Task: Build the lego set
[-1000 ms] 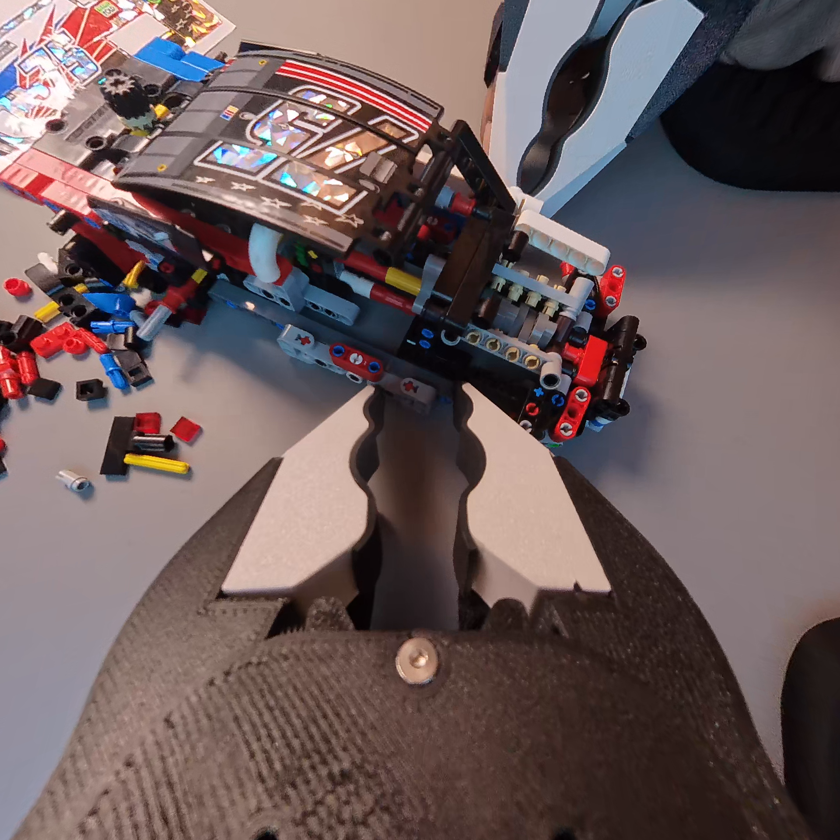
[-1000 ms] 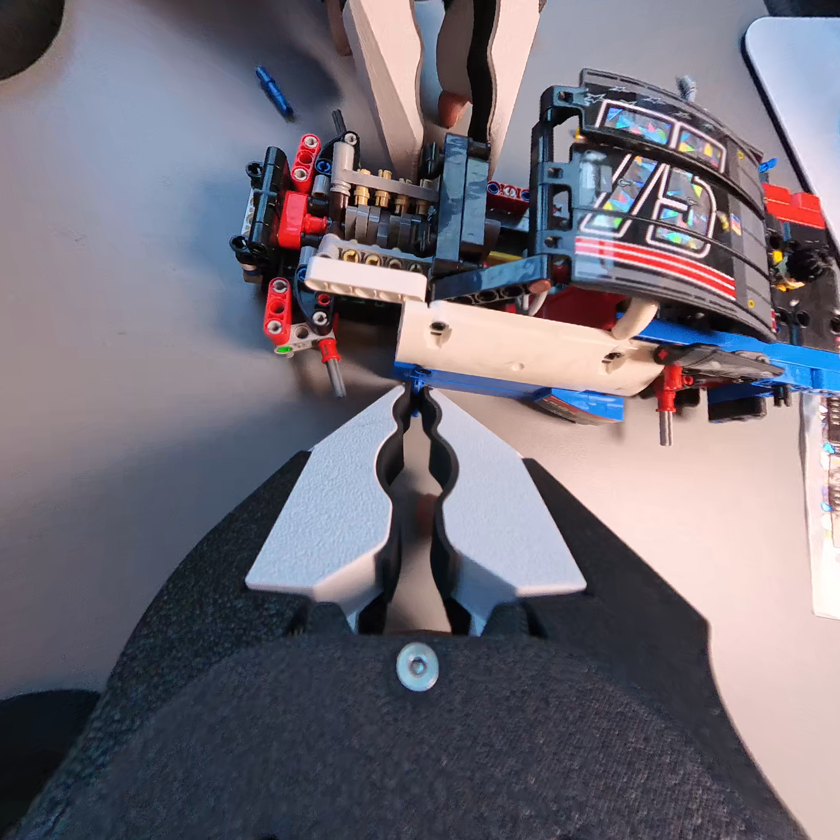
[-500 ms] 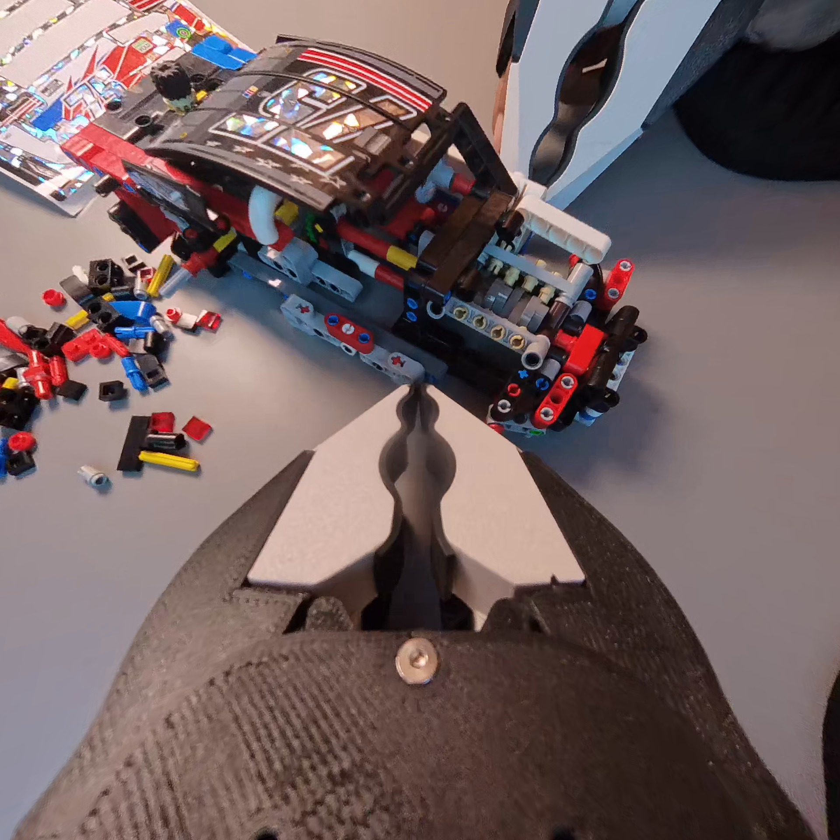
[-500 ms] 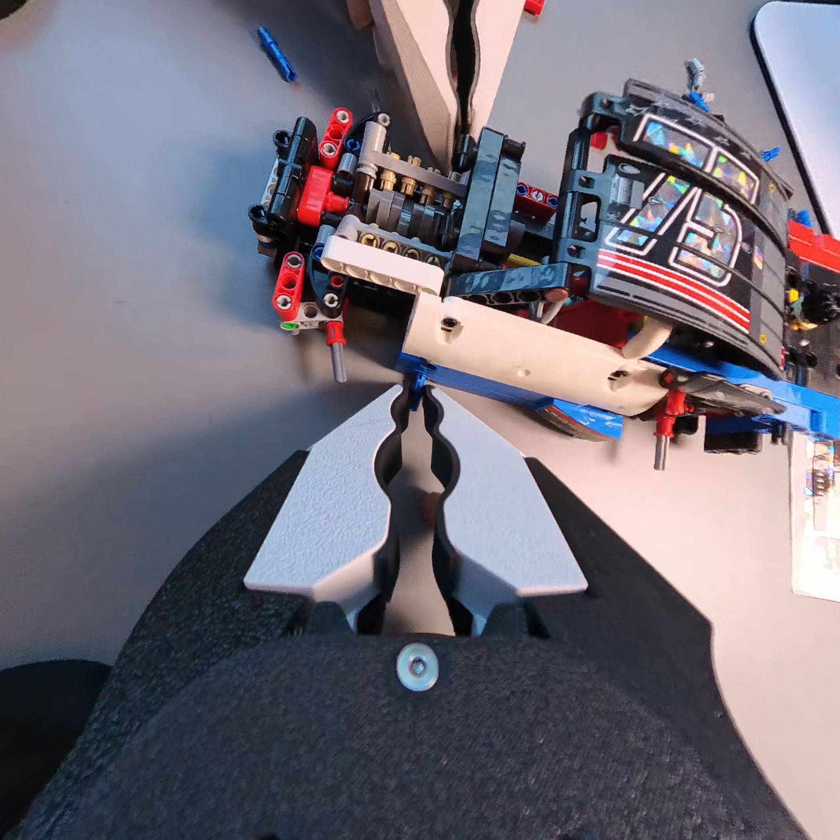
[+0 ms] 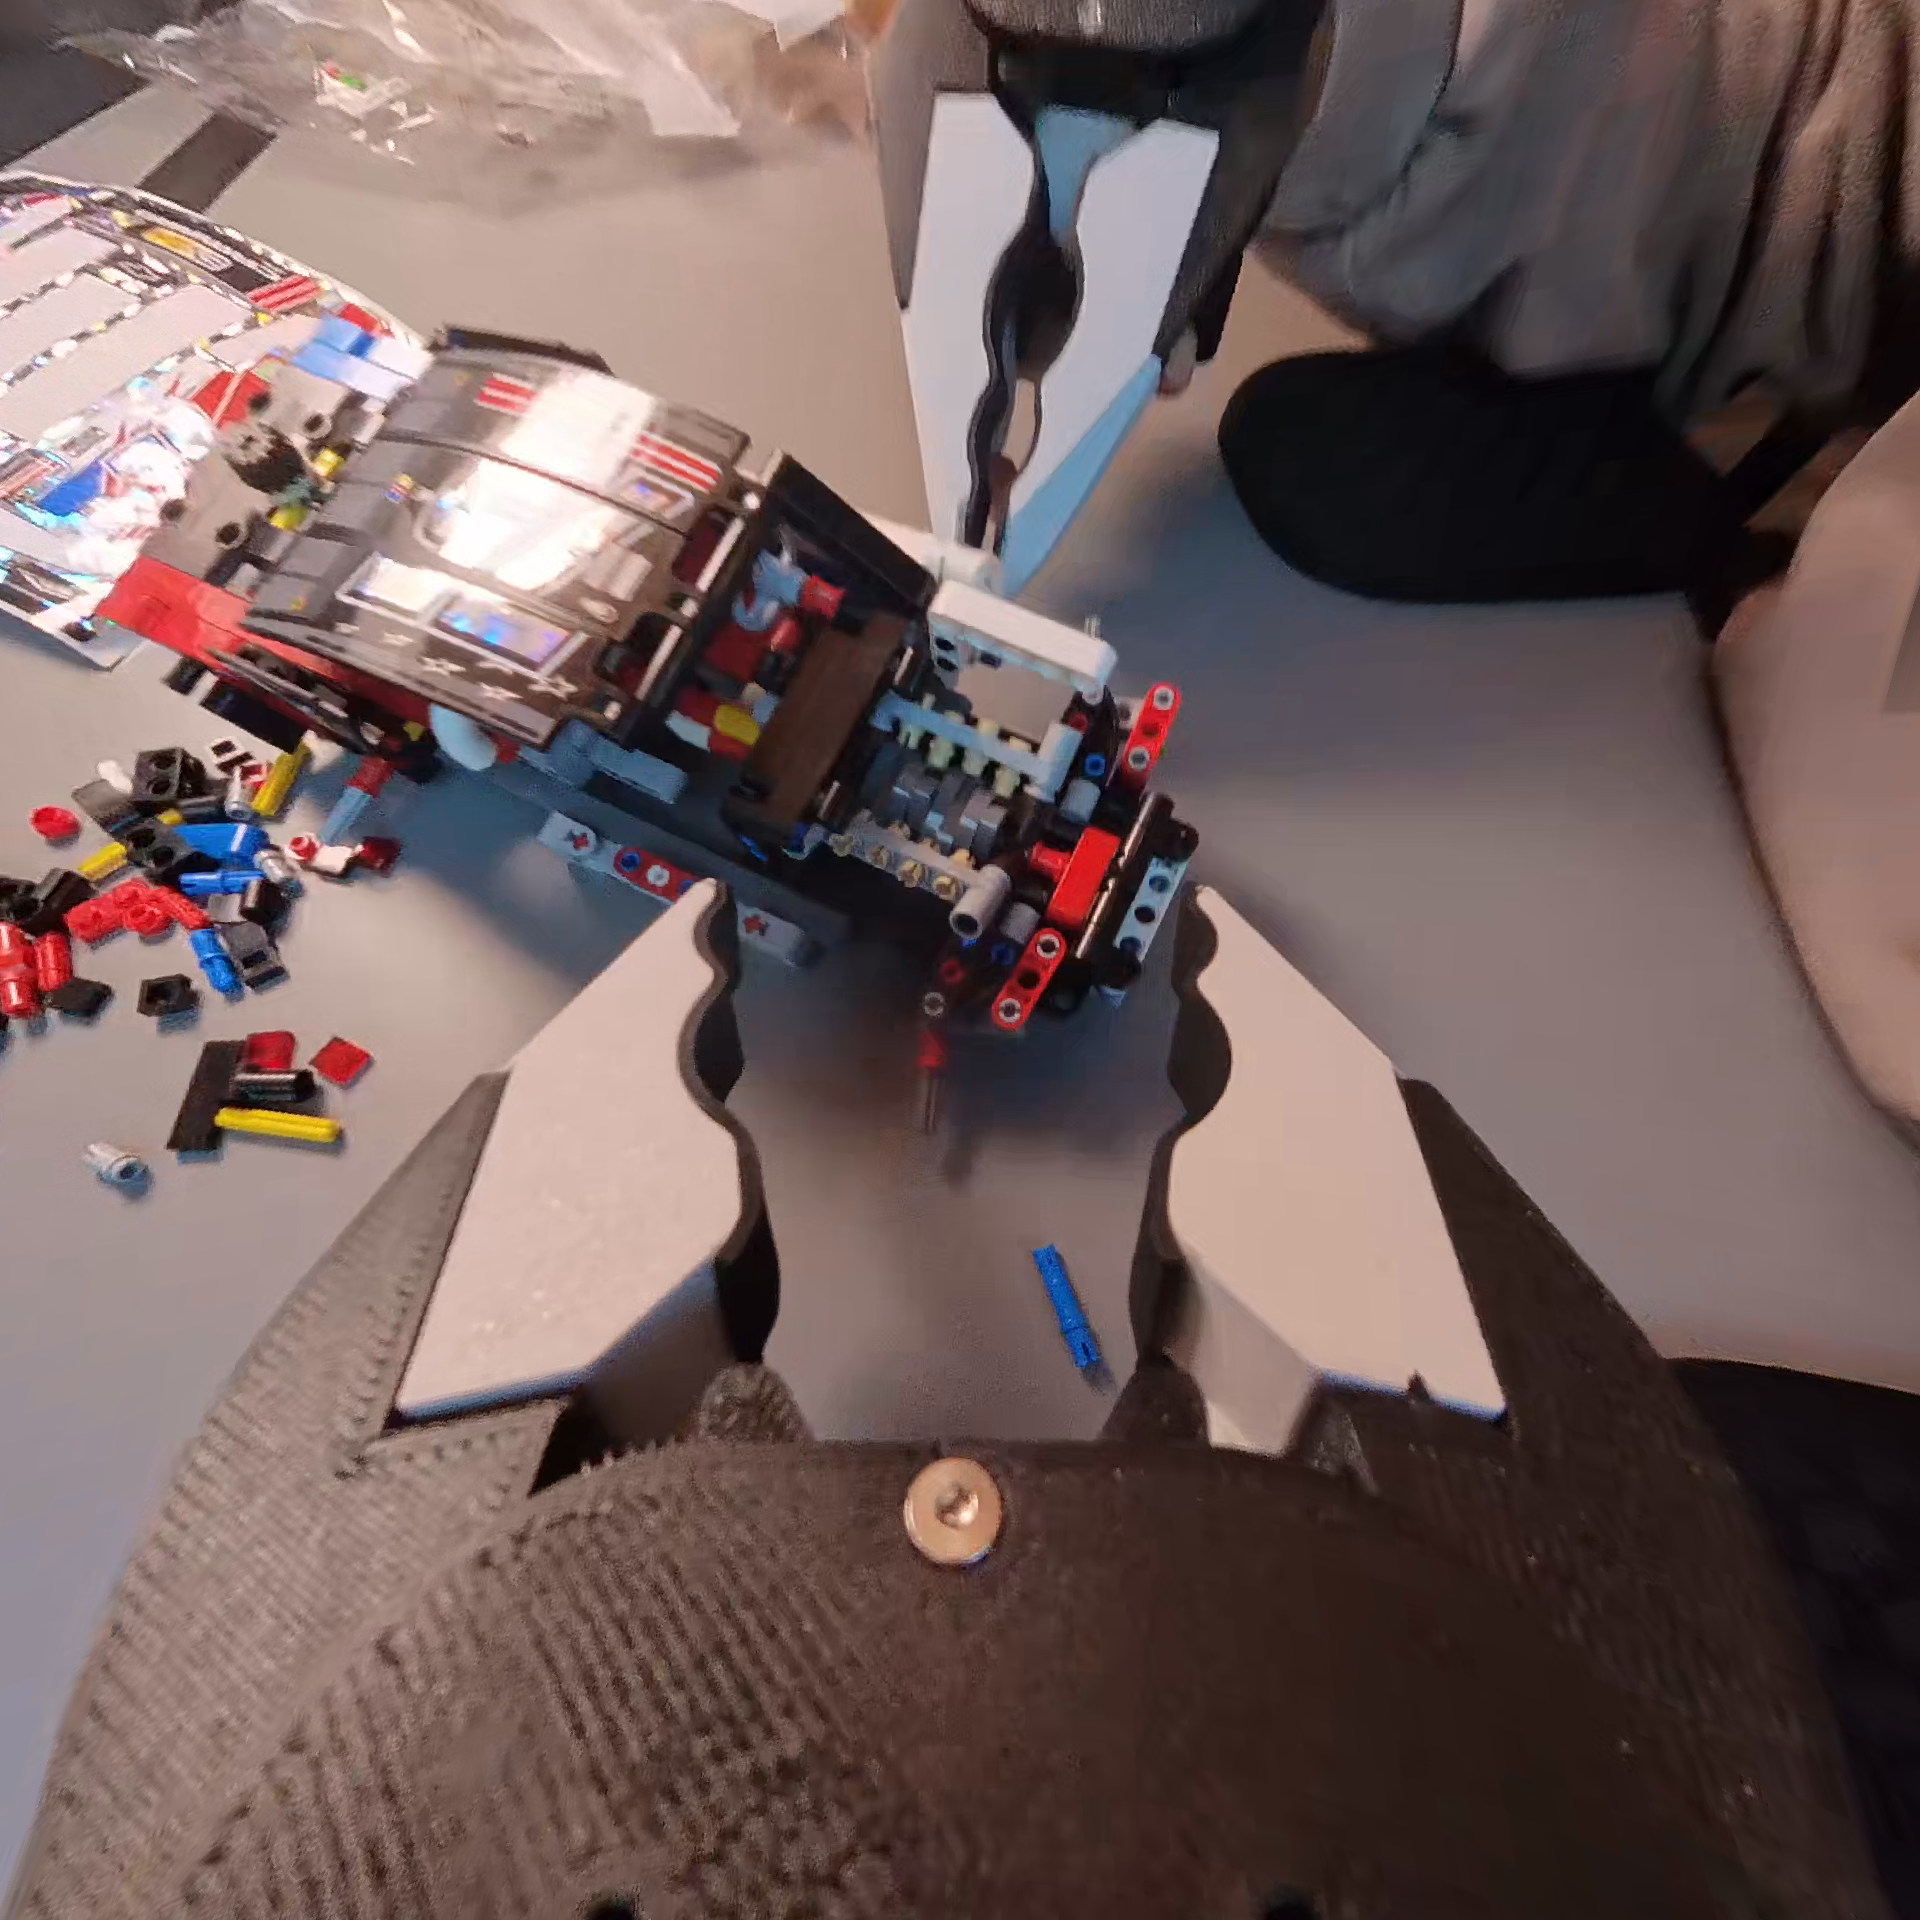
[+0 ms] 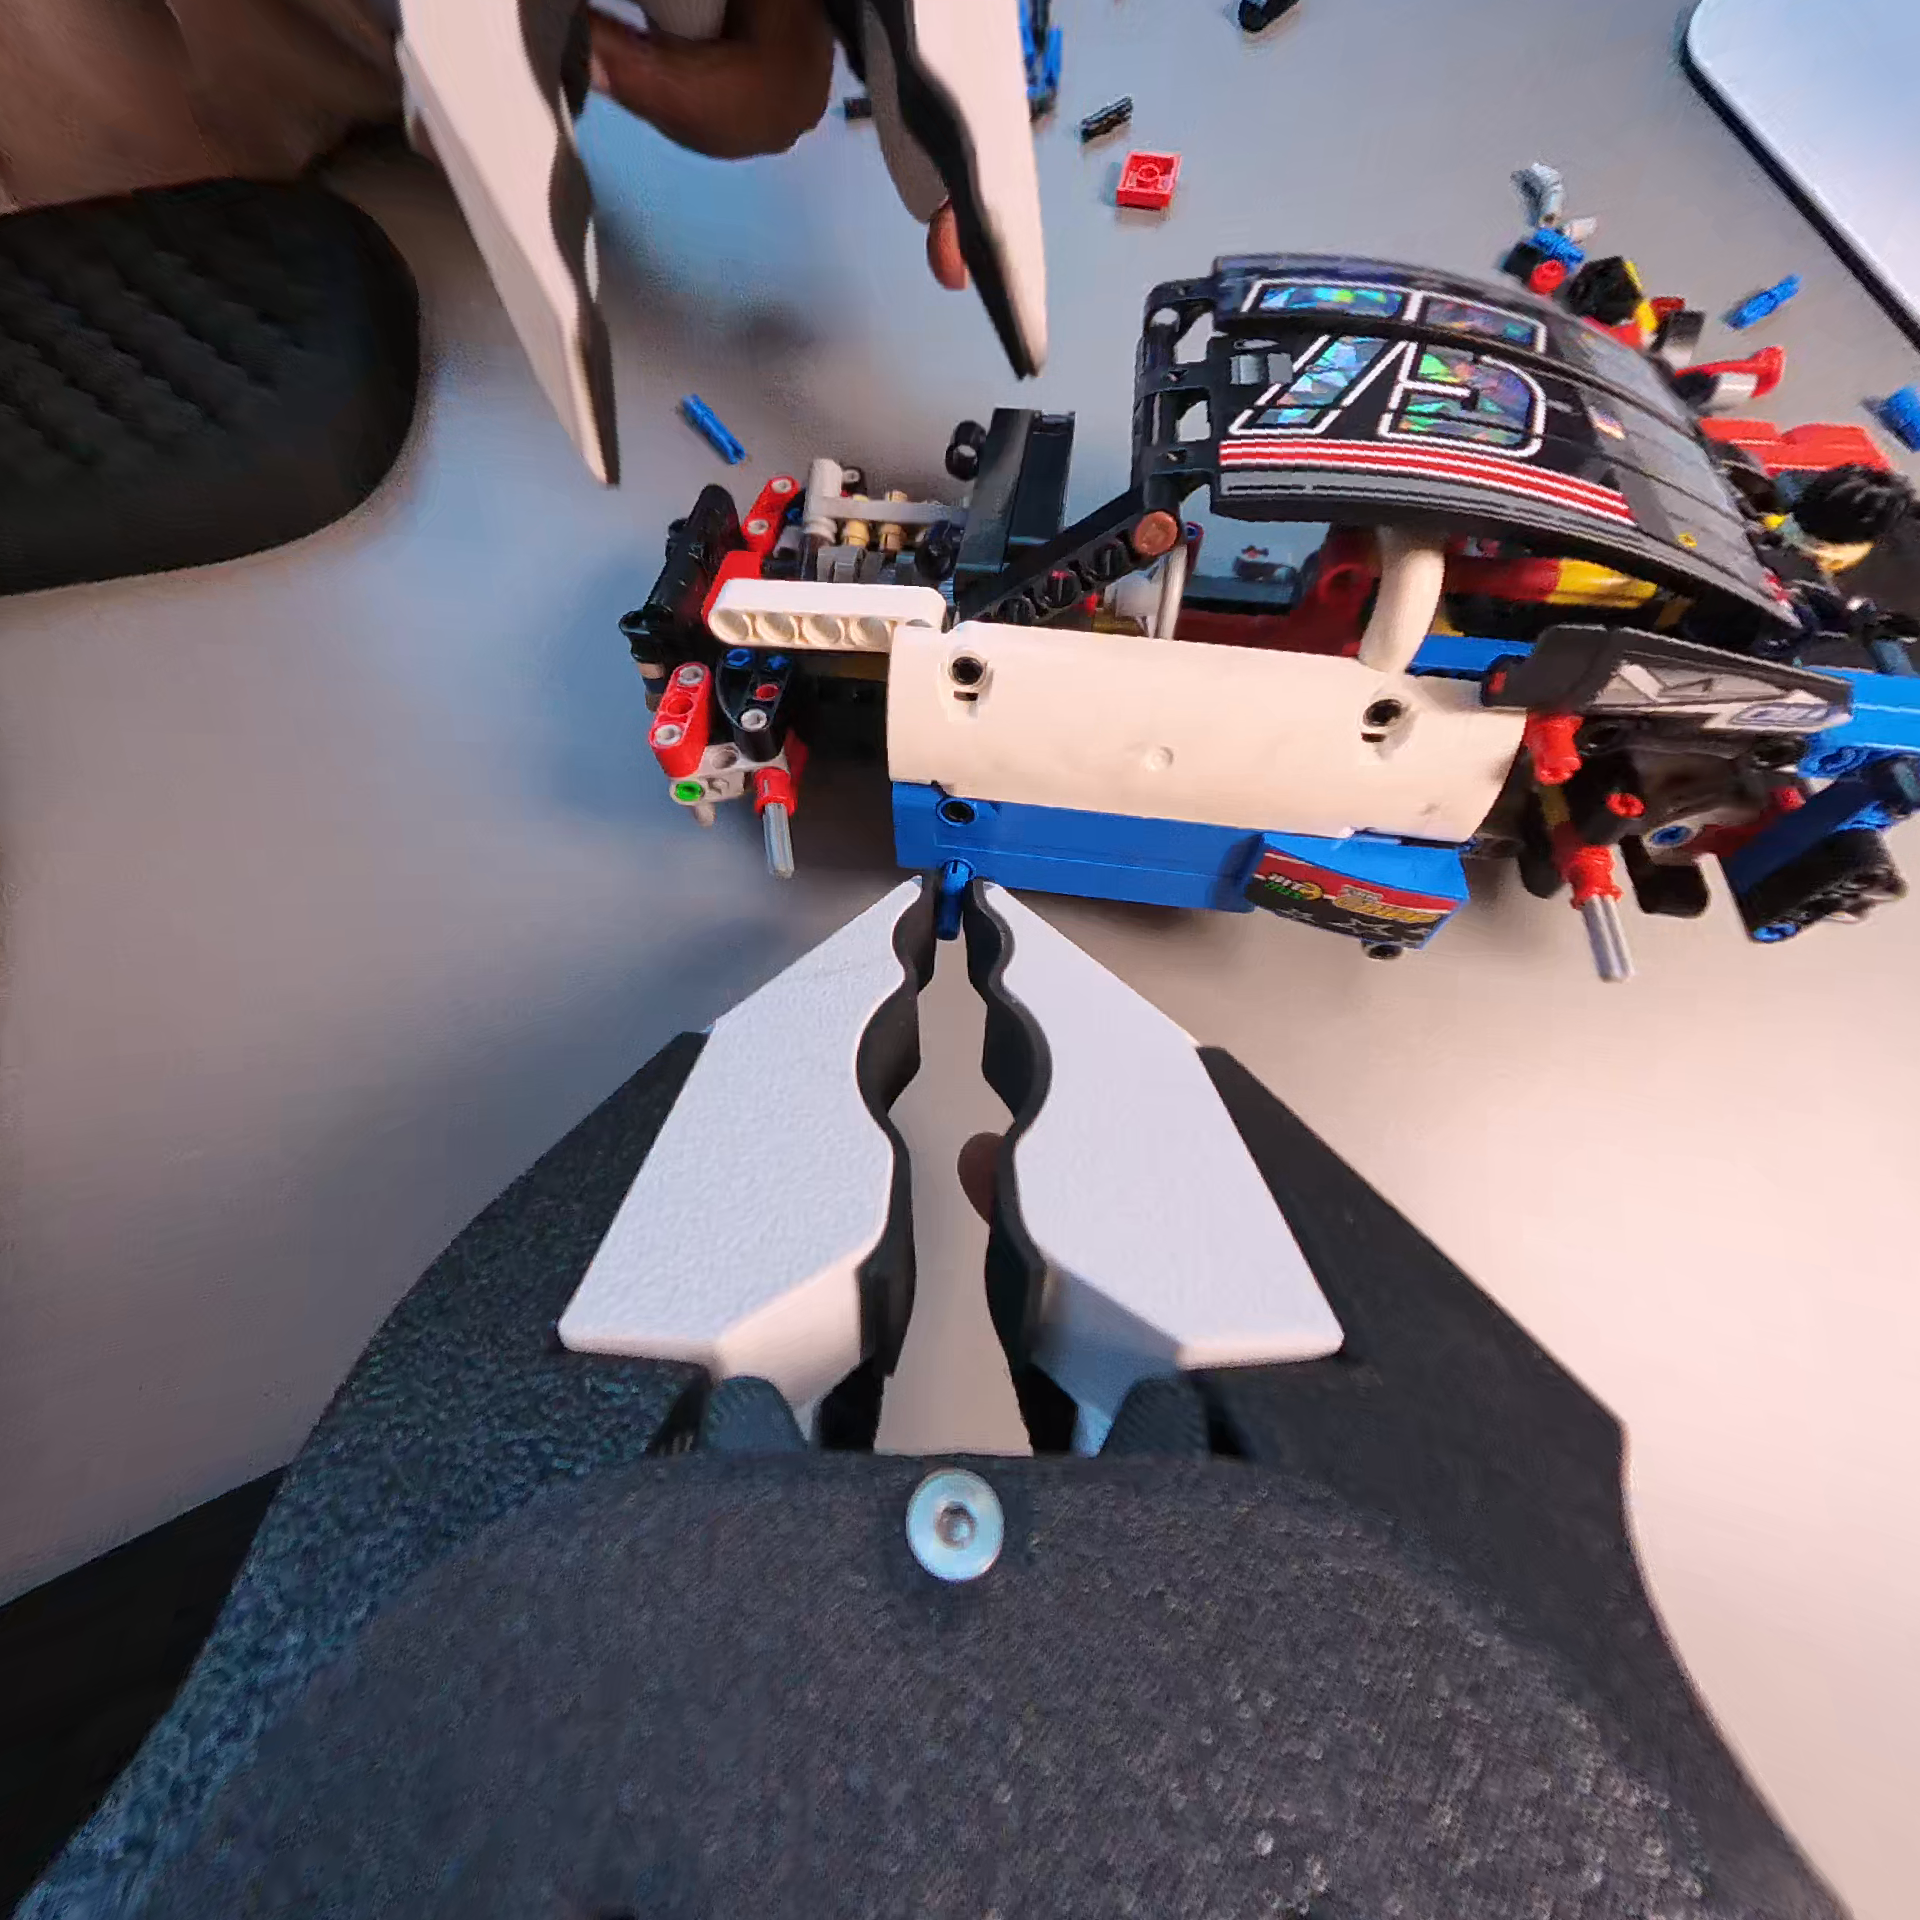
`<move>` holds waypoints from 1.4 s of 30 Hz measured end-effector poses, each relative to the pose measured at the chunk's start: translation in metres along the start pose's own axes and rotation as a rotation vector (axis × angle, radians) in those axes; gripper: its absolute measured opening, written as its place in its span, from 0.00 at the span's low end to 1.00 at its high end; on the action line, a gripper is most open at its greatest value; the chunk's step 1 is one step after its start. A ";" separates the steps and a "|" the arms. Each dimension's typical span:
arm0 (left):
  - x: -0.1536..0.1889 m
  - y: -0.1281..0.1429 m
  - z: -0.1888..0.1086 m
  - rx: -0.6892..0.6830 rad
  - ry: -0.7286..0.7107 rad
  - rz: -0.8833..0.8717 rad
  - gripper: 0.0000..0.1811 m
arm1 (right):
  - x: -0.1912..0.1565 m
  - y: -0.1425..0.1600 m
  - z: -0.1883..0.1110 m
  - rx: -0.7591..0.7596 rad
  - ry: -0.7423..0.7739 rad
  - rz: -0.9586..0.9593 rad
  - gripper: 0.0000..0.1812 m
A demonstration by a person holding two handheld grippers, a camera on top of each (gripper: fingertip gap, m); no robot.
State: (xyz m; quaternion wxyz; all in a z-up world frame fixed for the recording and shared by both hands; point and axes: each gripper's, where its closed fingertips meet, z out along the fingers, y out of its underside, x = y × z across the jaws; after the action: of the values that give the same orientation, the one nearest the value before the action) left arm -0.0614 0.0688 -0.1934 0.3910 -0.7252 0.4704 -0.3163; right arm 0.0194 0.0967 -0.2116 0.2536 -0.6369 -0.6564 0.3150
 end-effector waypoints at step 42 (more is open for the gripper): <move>0.003 0.040 0.037 -0.182 -0.103 0.091 0.49 | 0.003 0.033 0.015 -0.178 0.179 -0.081 0.02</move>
State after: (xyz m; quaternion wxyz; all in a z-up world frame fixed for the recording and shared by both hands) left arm -0.0474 0.0659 -0.2464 0.3609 -0.7509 0.5090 -0.2164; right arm 0.0305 0.0979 -0.2466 0.2663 -0.6555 -0.6815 0.1870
